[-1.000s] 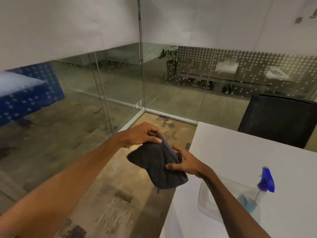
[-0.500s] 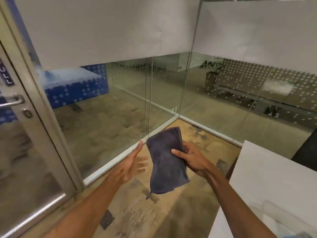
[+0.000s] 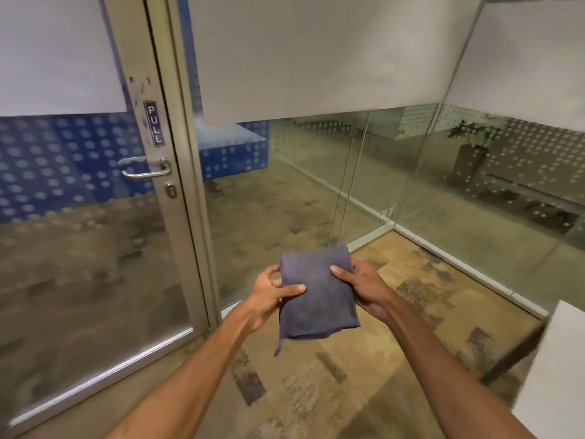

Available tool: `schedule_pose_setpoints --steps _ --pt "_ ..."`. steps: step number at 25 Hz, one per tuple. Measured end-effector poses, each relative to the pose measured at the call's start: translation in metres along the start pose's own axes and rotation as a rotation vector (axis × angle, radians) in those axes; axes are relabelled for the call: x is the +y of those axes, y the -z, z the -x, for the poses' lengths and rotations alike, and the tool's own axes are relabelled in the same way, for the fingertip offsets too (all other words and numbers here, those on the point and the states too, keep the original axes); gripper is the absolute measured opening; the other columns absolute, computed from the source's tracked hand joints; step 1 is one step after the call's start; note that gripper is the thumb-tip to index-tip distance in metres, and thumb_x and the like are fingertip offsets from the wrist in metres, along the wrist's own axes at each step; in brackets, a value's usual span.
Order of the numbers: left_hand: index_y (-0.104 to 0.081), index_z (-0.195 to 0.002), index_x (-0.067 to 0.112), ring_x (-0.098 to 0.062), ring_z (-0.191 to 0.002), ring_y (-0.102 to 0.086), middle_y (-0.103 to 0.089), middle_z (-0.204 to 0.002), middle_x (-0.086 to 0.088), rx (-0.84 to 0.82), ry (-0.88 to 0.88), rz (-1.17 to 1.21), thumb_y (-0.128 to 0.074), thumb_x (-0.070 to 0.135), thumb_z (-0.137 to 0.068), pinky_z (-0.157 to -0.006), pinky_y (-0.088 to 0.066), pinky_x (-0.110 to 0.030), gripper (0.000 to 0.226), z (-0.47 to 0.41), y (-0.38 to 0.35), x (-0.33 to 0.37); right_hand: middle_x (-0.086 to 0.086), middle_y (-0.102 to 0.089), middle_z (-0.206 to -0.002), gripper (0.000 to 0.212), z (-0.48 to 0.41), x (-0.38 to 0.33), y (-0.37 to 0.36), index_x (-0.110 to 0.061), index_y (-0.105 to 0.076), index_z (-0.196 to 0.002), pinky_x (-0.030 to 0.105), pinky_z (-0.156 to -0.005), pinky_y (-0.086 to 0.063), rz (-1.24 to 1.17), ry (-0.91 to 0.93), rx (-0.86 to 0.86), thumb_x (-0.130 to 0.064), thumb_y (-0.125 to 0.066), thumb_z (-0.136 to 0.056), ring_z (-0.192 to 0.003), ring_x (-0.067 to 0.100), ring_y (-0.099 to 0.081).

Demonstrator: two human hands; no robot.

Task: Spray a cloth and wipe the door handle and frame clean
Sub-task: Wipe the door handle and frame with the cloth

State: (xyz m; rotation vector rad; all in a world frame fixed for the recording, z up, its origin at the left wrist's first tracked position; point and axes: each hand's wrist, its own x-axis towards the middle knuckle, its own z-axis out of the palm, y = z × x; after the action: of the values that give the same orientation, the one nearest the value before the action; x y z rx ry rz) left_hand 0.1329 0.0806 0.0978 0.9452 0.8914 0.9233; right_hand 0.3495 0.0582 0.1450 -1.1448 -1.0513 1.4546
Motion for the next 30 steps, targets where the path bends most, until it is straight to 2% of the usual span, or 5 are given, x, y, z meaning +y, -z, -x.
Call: schedule_pose_setpoints --steps 3,7,10,23,30 --pt "-0.037 -0.136 0.044 -0.029 -0.097 -0.073 -0.076 -0.101 -0.017 0.11 -0.119 -0.106 -0.081 -0.018 -0.068 -0.075 -0.061 -0.04 0.102 0.007 0.039 0.022 0.015 -0.073 -0.1 0.009 -0.032 0.002 -0.034 -0.005 -0.067 -0.097 0.026 -0.067 -0.059 0.061 -0.075 -0.029 -0.006 -0.065 -0.088 -0.083 0.019 -0.073" --pt "-0.063 -0.125 0.007 -0.023 -0.102 -0.064 -0.07 -0.114 -0.015 0.215 -0.249 -0.36 -0.082 -0.025 -0.059 -0.073 -0.058 -0.019 0.076 0.012 0.077 0.049 0.016 -0.069 -0.105 0.066 -0.077 0.011 -0.067 -0.012 -0.034 -0.127 0.029 -0.066 -0.06 0.102 -0.094 -0.078 0.003 -0.074 -0.077 -0.08 0.017 -0.073" --pt "-0.06 -0.127 -0.009 -0.021 -0.1 -0.062 -0.067 -0.12 -0.024 0.397 -0.239 -0.422 -0.082 -0.027 -0.056 -0.088 -0.057 -0.035 0.077 0.007 0.1 0.069 0.015 -0.067 -0.111 0.096 -0.118 0.013 -0.084 -0.03 -0.033 -0.132 0.03 -0.072 -0.059 0.277 0.009 -0.314 0.012 -0.082 -0.061 -0.096 0.024 -0.071" --pt "-0.077 -0.104 0.011 -0.018 -0.098 -0.053 -0.059 -0.098 -0.006 0.614 -0.293 -1.175 -0.08 0.023 -0.075 -0.08 -0.042 -0.021 0.032 -0.015 0.193 0.155 0.0 -0.064 -0.088 0.022 -0.263 -0.017 -0.183 -0.022 -0.073 -0.086 0.017 -0.069 -0.045 0.807 0.408 -0.47 -0.016 -0.081 -0.066 -0.081 0.009 -0.06" --pt "-0.057 -0.074 0.009 -0.013 -0.071 -0.053 -0.057 -0.072 -0.004 0.624 -0.286 -0.527 -0.071 -0.003 -0.086 -0.064 -0.042 -0.023 0.022 -0.012 0.268 0.179 -0.002 -0.066 -0.071 0.011 -0.298 -0.014 -0.275 -0.018 -0.068 -0.079 0.021 -0.057 -0.05 0.323 0.191 -0.583 -0.008 -0.068 -0.075 -0.066 0.009 -0.061"
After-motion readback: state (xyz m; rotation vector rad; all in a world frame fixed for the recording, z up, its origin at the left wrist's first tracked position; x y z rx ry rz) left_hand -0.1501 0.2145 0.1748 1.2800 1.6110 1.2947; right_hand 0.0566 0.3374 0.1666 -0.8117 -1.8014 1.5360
